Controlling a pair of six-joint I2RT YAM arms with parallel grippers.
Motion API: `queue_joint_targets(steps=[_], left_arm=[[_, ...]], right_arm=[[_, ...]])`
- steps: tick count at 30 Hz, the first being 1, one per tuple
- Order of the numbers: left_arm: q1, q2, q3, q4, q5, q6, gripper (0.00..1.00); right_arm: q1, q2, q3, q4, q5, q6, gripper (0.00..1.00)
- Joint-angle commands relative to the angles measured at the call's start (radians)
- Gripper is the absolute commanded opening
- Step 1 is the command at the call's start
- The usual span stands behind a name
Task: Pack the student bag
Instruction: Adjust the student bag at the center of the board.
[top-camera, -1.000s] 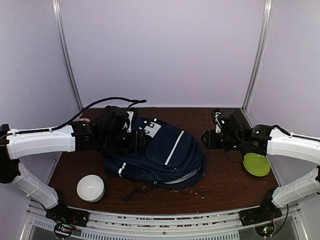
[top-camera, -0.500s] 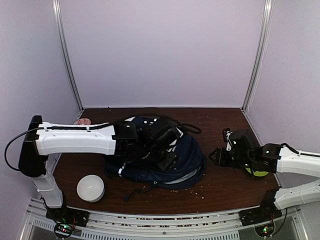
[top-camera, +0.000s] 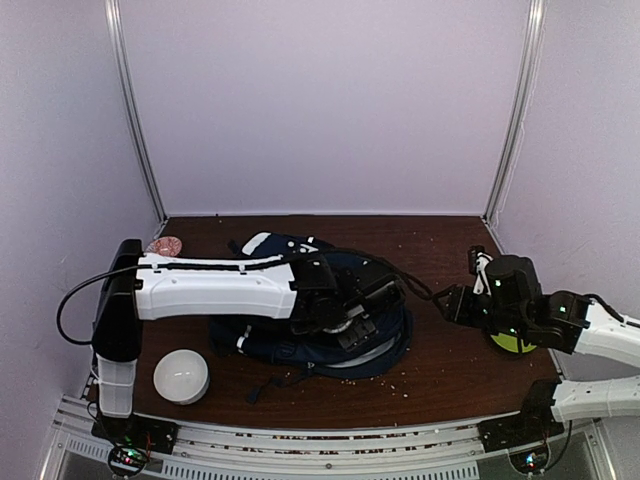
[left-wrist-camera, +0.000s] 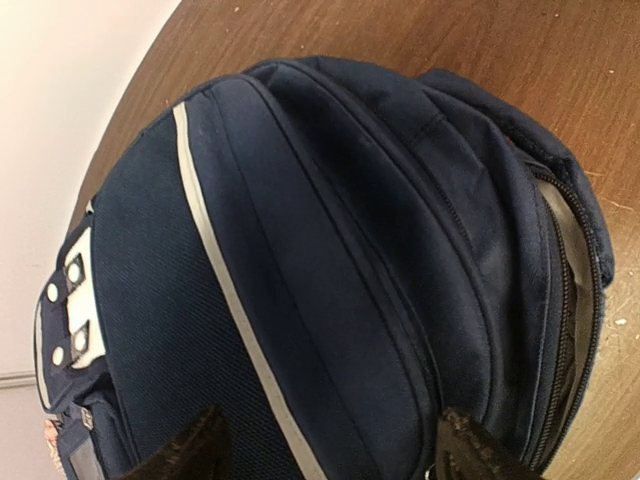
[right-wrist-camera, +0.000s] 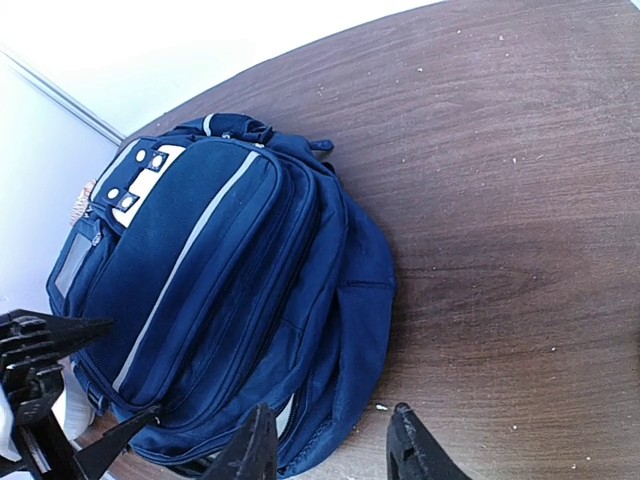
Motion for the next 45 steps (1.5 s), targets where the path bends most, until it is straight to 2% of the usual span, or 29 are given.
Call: queue_joint_targets(steps=[1,4,10,11,13,17,22,25,29,32,34,37,42,45], left_arm=[[0.003,0.049,0.035,-0.040,-0.052,0.014,0.67],[0.002,0.070,0.052,-0.050,-0.059,0.019,0.63],[0.002,0.102,0.073,-0.063,-0.034,0.033,0.64],[0.002,0.101,0.072,-0.064,-0.037,0.030,0.61],[0.003,0.093,0.071,-0.069,-0.061,0.015,0.44],[0.012,0.043,0.070,-0.057,-0.105,-0.013,0.01],[0.060,-0.069,0.083,-0.011,-0.114,-0.061,0.00],[0.108,-0.146,0.057,0.048,-0.056,-0.147,0.00],[0.168,-0.248,-0.059,0.208,0.063,-0.232,0.00],[0.182,-0.276,-0.105,0.287,0.106,-0.264,0.00],[0.182,-0.265,-0.096,0.292,0.120,-0.274,0.00],[0.182,-0.243,-0.090,0.284,0.131,-0.295,0.00],[0.194,-0.247,-0.157,0.308,0.136,-0.327,0.00],[0.200,-0.250,-0.207,0.339,0.162,-0.335,0.00]], right_arm=[[0.001,-0.014,0.010,-0.028,0.044,-0.011,0.37],[0.001,-0.012,0.010,-0.022,0.034,-0.005,0.38],[0.002,-0.019,0.013,-0.020,0.024,0.000,0.37],[0.001,-0.020,0.013,-0.020,0.025,-0.001,0.38],[0.002,-0.020,0.011,-0.019,0.022,0.001,0.38],[0.002,-0.010,-0.010,0.026,-0.007,0.017,0.37],[0.003,0.014,-0.045,0.174,-0.074,0.113,0.40],[0.003,0.034,-0.079,0.315,-0.164,0.226,0.40],[0.013,0.120,-0.091,0.466,-0.291,0.347,0.41],[0.040,0.170,-0.072,0.540,-0.296,0.391,0.47],[0.071,0.192,-0.039,0.536,-0.257,0.384,0.53],[0.126,0.223,0.046,0.443,-0.162,0.328,0.59],[0.142,0.276,0.107,0.347,-0.057,0.314,0.60],[0.141,0.320,0.135,0.322,-0.053,0.297,0.59]])
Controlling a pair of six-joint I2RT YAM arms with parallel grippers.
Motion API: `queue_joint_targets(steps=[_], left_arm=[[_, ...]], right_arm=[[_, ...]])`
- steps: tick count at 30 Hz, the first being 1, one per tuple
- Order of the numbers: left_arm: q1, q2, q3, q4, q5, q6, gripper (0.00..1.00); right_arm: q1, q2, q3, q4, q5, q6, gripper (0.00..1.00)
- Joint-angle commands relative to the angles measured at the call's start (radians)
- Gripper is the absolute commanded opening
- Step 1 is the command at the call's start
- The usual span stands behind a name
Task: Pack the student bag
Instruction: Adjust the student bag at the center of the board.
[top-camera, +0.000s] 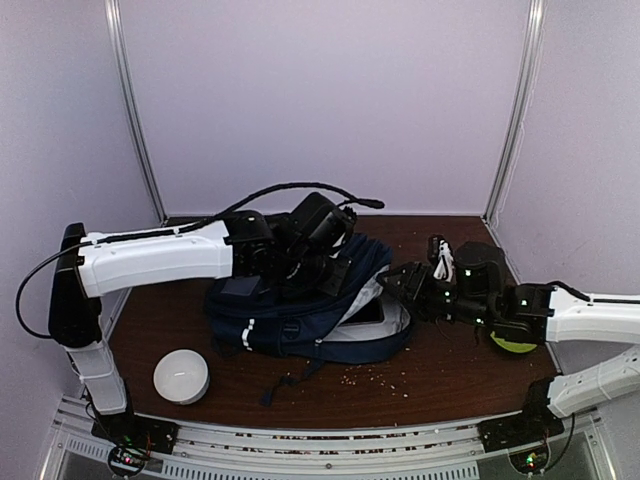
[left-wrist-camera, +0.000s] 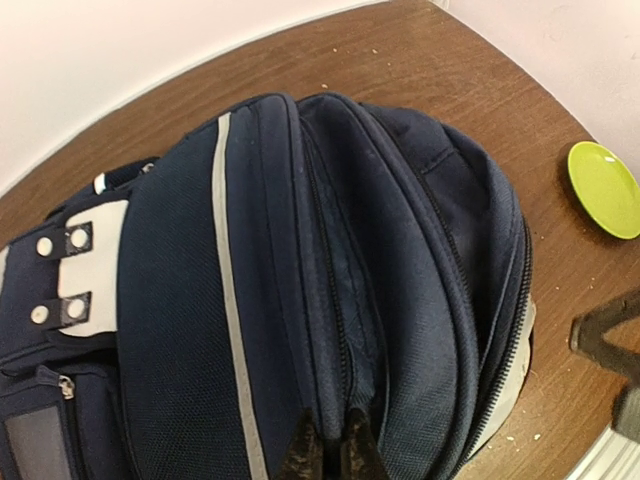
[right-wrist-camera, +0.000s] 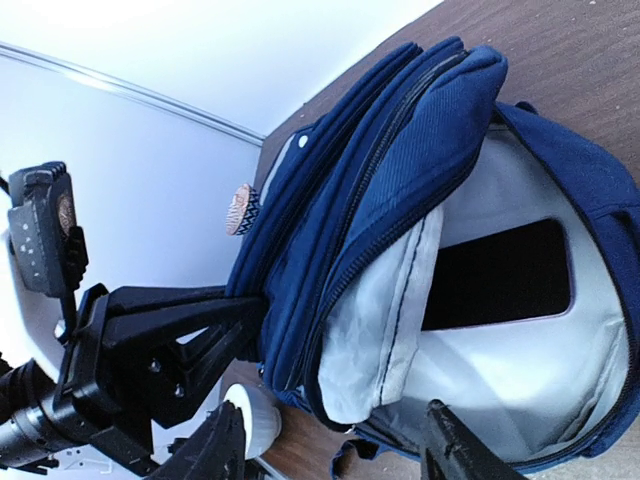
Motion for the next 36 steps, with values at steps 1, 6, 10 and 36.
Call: queue_joint_targets(steps=[1,6,10,36], left_arm=[[0.028,-0.015,-0.071,0.124,-0.006,-0.037,0.00],[0.030,-0.047,-0.174,0.205,0.033,-0.044,0.00],[0.030,-0.059,-0.204,0.226,0.039,-0.042,0.00],[0.029,-0.062,-0.237,0.287,0.041,0.011,0.00]], right_arm=[[0.001,0.065,0.055,-0.090,0.072,-0.045,0.59],[0.000,0.140,0.131,-0.174,0.059,-0.083,0.57],[0.000,0.182,0.169,-0.225,0.061,-0.093,0.55],[-0.026,0.092,-0.011,-0.344,0.053,-0.008,0.19]])
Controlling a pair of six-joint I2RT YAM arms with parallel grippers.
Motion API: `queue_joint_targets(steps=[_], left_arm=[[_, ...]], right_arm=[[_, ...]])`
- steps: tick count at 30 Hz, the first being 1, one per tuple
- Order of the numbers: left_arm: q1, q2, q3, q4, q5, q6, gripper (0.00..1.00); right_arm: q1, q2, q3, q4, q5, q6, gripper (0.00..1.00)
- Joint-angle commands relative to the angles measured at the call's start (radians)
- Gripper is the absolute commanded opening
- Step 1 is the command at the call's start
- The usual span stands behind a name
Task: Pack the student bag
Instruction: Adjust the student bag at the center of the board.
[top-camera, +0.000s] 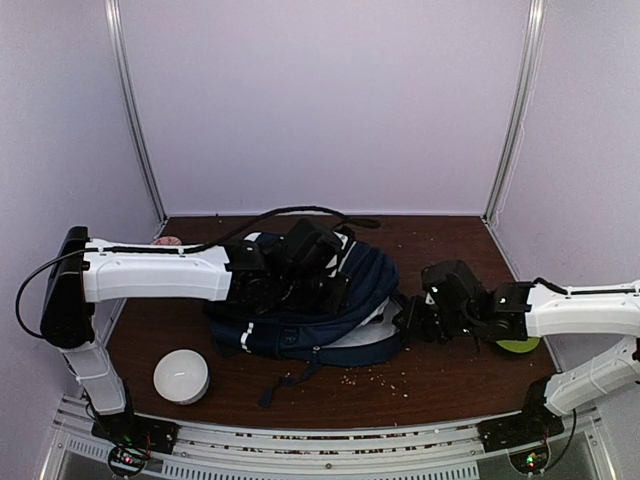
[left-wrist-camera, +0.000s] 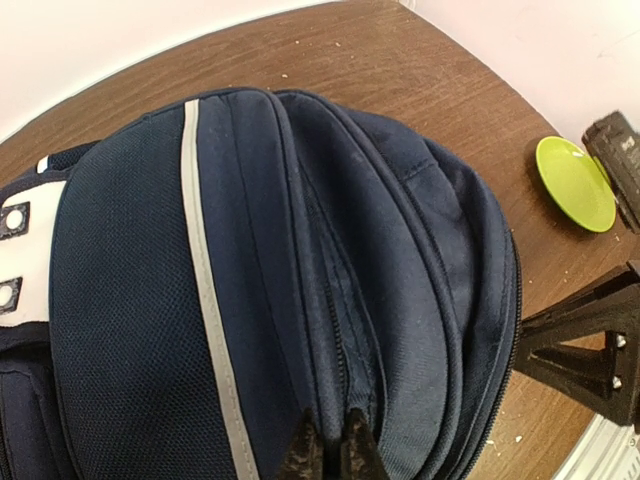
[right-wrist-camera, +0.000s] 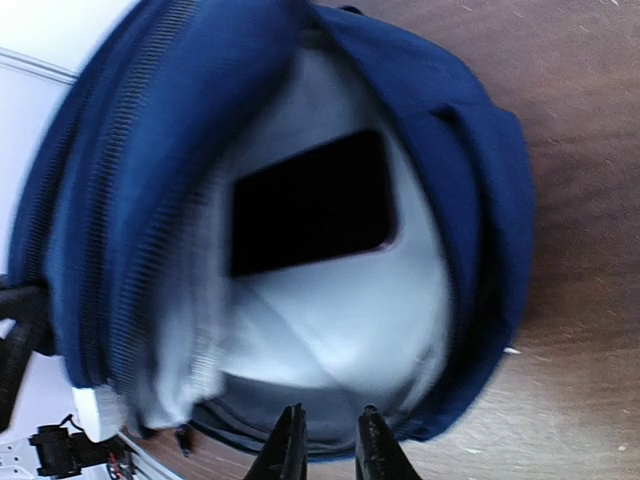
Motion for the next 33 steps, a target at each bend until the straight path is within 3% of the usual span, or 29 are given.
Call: queue_joint_targets(steps=[1,10,16,22,26,33], left_arm=[[0.028,-0.016,-0.002,0.016,-0.051,0.023,0.00],[0.028,-0.010,0.010,0.006,-0.034,0.018,0.00],[0.027,-0.008,0.005,0.000,-0.031,0.017,0.00],[0.027,-0.008,-0.001,0.001,-0.031,0.014,0.00],[0.027,-0.015,0.000,0.000,-0.030,0.019,0.00],[0.029,-0.053,0.004,-0.020,-0.072,0.026,0.00]], right_arm=[[-0.008,-0.057,-0.048,-0.048,0.022,0.019,0.20],[-0.007,-0.110,-0.001,0.141,-0.045,-0.053,0.56],[-0.037,-0.038,0.060,0.112,-0.035,-0.028,0.62],[-0.069,0.036,0.060,0.201,-0.097,0.004,0.55],[-0.085,0.075,0.046,0.221,-0.148,0.018,0.41],[-0.088,0.008,-0.095,0.261,-0.147,0.006,0.19]])
